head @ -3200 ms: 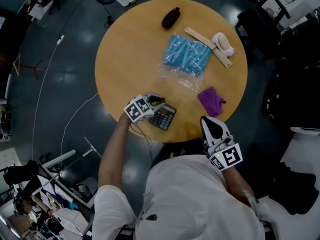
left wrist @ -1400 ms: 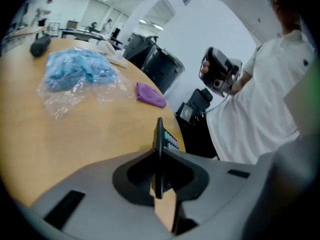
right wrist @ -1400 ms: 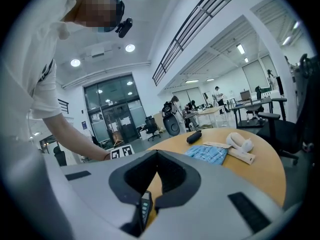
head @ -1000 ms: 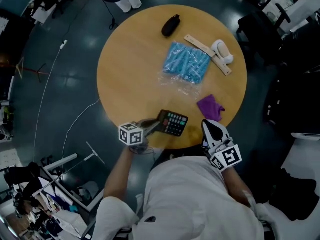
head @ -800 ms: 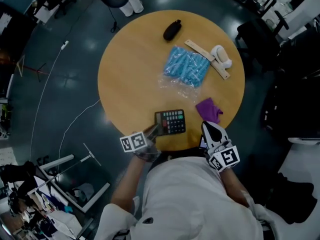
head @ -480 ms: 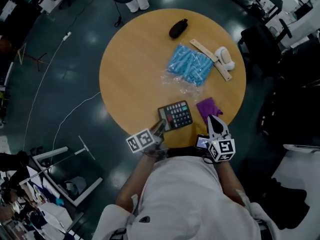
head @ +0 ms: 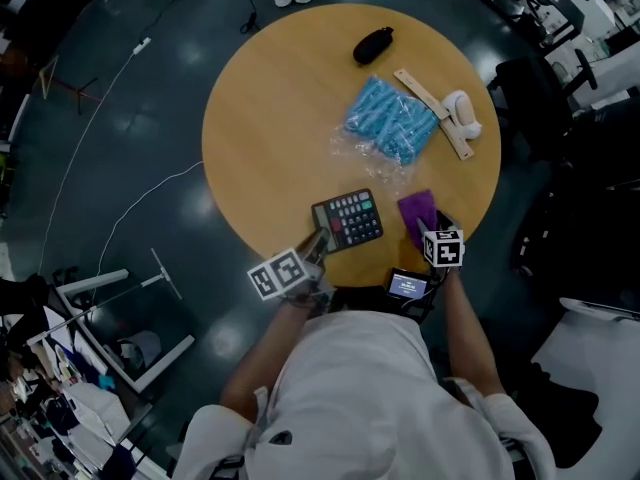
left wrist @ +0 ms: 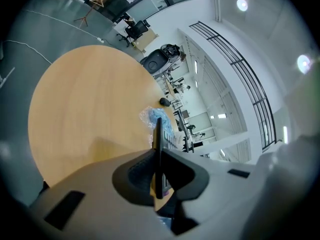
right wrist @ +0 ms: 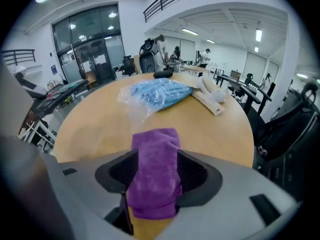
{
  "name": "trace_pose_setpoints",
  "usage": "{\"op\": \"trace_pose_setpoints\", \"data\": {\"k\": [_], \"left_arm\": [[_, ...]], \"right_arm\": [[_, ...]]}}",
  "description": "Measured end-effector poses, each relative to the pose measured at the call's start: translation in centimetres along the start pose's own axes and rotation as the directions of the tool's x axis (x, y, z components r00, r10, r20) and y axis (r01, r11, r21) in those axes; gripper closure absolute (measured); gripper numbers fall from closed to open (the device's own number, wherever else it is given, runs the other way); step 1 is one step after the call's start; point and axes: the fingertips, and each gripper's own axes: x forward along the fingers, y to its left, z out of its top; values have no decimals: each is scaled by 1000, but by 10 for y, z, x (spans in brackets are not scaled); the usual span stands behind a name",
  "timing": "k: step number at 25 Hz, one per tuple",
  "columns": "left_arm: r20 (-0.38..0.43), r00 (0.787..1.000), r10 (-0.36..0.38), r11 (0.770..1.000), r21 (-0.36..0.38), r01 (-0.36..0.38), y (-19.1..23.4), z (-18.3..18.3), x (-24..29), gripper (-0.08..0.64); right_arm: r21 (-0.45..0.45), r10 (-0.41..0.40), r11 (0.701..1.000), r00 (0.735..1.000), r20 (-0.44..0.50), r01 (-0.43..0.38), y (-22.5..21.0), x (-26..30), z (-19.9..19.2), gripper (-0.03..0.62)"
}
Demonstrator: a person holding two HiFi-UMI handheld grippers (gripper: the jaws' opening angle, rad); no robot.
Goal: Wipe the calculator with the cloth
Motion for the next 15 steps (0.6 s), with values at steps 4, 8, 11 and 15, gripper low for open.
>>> {"op": "trace_pose_setpoints", "data": {"k": [4,8,11,15], "left_arm": [[4,1000,0,1000,-9,0,-1,-1,-3,515],[16,1000,-8,1000,-16,9,-2,1,-5,515],[28,999,-18,1000,-9,18,-7,3,-6,515],[38,999,-24,1000,15,23,-11,5,-8,515]], "right_arm": [[-70,-27,997,996,-86,21,3,18,-10,331],[-103,-34,994,991,-132,20,9,32,-23,333],[-93,-7,996,992,-126,-5,12,34,-23,364],[-139,0,990,992,-126,-17,19,36,-23,473]]}}
